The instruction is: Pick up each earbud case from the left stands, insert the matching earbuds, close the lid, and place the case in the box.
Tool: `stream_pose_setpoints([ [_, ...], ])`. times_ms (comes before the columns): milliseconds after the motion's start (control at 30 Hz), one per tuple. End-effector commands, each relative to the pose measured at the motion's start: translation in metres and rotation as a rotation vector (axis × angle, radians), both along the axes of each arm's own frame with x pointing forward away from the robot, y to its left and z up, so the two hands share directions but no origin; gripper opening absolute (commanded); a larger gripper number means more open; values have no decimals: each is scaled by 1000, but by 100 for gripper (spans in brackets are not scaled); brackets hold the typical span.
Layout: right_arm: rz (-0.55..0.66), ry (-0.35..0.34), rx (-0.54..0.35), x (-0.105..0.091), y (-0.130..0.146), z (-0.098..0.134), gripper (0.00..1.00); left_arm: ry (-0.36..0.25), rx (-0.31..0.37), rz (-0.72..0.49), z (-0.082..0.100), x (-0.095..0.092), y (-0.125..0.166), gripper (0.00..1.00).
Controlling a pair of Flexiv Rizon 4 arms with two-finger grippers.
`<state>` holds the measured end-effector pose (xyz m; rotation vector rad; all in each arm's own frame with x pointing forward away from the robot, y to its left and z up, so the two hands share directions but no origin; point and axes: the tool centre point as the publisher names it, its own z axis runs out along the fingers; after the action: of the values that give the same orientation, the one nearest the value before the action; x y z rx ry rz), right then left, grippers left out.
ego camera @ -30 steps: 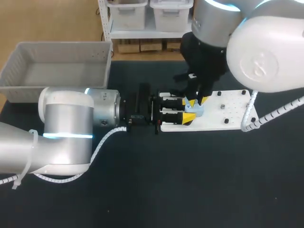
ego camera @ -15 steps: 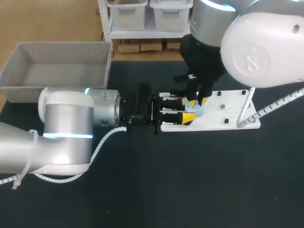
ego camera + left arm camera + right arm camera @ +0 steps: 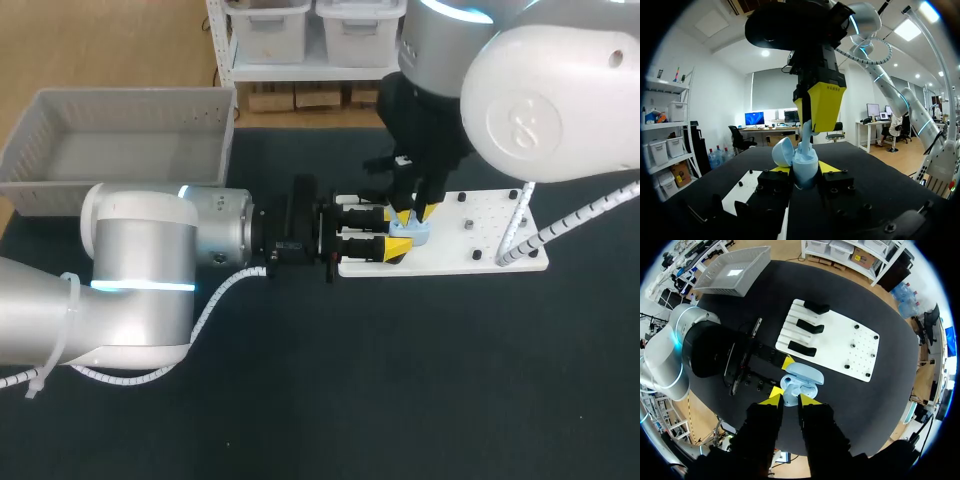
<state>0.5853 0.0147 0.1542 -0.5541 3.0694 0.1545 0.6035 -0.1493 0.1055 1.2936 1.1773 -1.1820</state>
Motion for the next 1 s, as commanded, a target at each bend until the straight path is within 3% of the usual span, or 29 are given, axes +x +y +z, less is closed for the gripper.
stream_pose_setpoints([
  [33, 3, 1, -3, 0, 2, 1, 0, -3, -3, 6, -1, -1, 0, 0],
  [1000, 7, 11, -19, 5, 6, -9, 0, -3, -3, 6, -1, -1, 0, 0],
])
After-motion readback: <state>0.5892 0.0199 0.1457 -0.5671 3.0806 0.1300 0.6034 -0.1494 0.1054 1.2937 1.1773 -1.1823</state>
